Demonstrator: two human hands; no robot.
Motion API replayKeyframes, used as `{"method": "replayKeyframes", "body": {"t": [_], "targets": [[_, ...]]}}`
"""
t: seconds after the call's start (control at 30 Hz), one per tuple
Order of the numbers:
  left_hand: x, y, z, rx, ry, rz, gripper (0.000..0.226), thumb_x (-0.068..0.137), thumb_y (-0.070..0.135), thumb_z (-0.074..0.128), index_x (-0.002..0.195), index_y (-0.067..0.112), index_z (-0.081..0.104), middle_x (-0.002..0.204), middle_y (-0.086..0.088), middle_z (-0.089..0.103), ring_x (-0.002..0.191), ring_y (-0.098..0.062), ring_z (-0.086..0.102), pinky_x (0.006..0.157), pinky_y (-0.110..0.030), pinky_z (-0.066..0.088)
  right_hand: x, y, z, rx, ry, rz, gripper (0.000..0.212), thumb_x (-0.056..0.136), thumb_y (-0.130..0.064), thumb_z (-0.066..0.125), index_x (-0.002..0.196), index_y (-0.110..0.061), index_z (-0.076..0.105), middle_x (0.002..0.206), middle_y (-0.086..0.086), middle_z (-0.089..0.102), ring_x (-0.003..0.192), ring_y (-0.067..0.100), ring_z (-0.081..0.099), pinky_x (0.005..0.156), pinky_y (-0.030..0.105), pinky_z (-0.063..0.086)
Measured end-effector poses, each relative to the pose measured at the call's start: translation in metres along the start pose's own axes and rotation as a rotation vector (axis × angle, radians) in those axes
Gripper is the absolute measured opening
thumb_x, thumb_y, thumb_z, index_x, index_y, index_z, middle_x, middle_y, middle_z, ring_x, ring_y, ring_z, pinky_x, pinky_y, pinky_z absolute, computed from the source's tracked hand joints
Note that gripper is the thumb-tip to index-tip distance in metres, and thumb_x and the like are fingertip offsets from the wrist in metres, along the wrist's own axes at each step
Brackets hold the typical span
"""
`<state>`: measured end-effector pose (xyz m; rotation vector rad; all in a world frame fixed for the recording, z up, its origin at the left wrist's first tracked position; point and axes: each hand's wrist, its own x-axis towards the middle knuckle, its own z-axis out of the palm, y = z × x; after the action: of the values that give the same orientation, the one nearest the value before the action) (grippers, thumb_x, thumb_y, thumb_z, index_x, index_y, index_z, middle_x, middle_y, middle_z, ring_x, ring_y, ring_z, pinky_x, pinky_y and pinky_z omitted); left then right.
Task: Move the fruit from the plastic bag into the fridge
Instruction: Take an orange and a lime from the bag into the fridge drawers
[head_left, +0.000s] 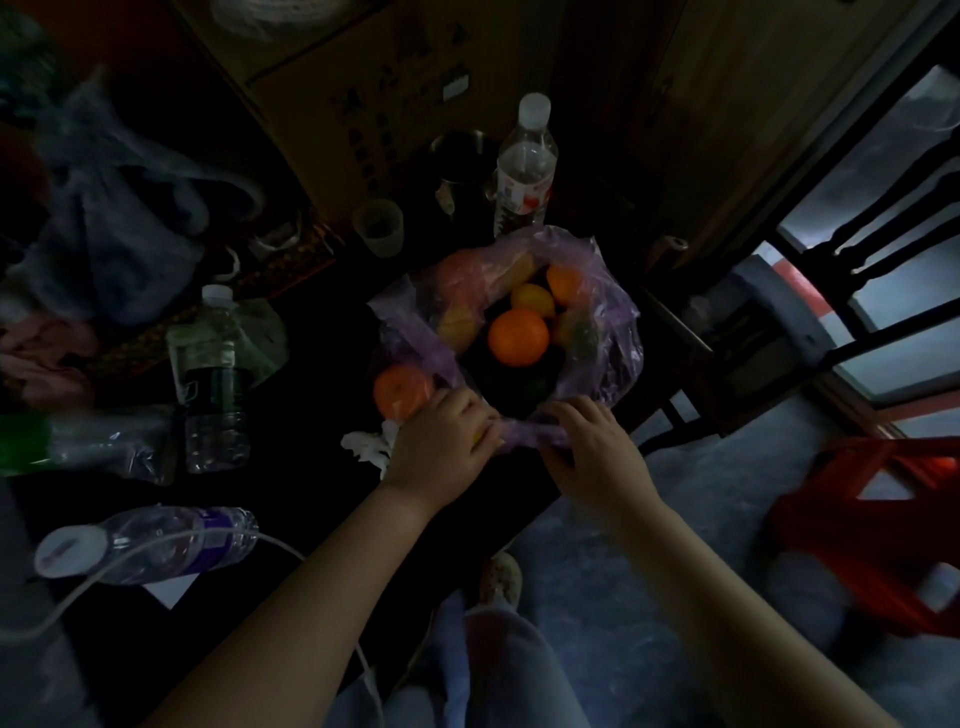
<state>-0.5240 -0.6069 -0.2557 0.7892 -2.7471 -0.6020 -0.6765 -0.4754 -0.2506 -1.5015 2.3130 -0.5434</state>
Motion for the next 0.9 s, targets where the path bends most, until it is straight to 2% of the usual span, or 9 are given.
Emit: {"method": "replayKeyframes", "body": {"t": [0.07,0.17,0.27,0.37,0.5,0.6,0.9], "targets": [[0.012,0.003,-0.003,-0.017,0.060,-0.001,0.027,0.090,0.034,0.047,0.092,0.017,0.068,0.093,0.001,0.060,0.088,-0.019,0.056,0.073,-0.028,0.043,0.011,-0.003,-0.010,0.028,0.086,0.004,0.042,0.082,-0.024,0.065,0.122,-0.013,0.058,0.118,0.007,0.059,0.109,0.028,0.055,0.085,0.041,0.051],[0.034,0.001,-0.004,-0.048,0.062,-0.039,0.024,0.090,0.022,0.055,0.112,0.014,0.063,0.108,-0.004,0.059,0.099,-0.022,0.057,0.078,-0.030,0.045,0.032,-0.006,-0.020,0.078,0.149,0.051,0.042,0.085,-0.022,0.064,0.125,-0.014,0.055,0.122,0.007,0.056,0.114,0.025,0.052,0.087,0.033,0.045],[0.056,-0.005,-0.004,-0.090,0.008,-0.050,0.040,0.091,0.019,0.056,0.130,0.016,0.051,0.126,-0.004,0.050,0.115,-0.023,0.049,0.090,-0.036,0.046,0.048,-0.007,-0.015,0.098,0.130,0.094,0.044,0.085,-0.023,0.064,0.127,-0.015,0.053,0.125,0.004,0.054,0.115,0.021,0.050,0.088,0.027,0.040],[0.075,-0.009,-0.001,-0.119,-0.059,-0.037,0.047,0.093,0.018,0.054,0.138,0.018,0.042,0.134,-0.001,0.043,0.124,-0.019,0.039,0.099,-0.033,0.040,0.054,-0.006,-0.002,0.086,0.075,0.110,0.044,0.084,-0.023,0.066,0.125,-0.012,0.055,0.122,0.005,0.055,0.113,0.023,0.051,0.089,0.028,0.040],[0.092,-0.013,0.004,-0.092,-0.108,-0.039,0.050,0.094,0.020,0.053,0.142,0.020,0.038,0.142,0.000,0.038,0.131,-0.019,0.032,0.105,-0.032,0.033,0.055,-0.001,0.013,0.092,0.049,0.156,0.045,0.080,-0.027,0.069,0.121,-0.012,0.056,0.118,0.005,0.055,0.112,0.023,0.051,0.091,0.030,0.040],[0.099,-0.013,0.009,-0.073,-0.151,-0.060,0.053,0.094,0.026,0.054,0.143,0.020,0.035,0.148,0.000,0.032,0.134,-0.020,0.030,0.104,-0.030,0.030,0.056,0.001,0.020,0.108,0.045,0.194,0.049,0.076,-0.030,0.073,0.118,-0.012,0.056,0.115,0.006,0.056,0.110,0.025,0.051,0.091,0.033,0.041],[0.104,-0.016,0.025,-0.073,-0.234,-0.123,0.071,0.087,0.033,0.065,0.145,0.020,0.027,0.154,-0.005,0.021,0.138,-0.028,0.026,0.109,-0.041,0.030,0.052,0.005,0.032,0.056,0.025,0.239,0.064,0.073,-0.041,0.074,0.125,-0.013,0.049,0.120,0.005,0.051,0.112,0.025,0.048,0.086,0.036,0.046]]}}
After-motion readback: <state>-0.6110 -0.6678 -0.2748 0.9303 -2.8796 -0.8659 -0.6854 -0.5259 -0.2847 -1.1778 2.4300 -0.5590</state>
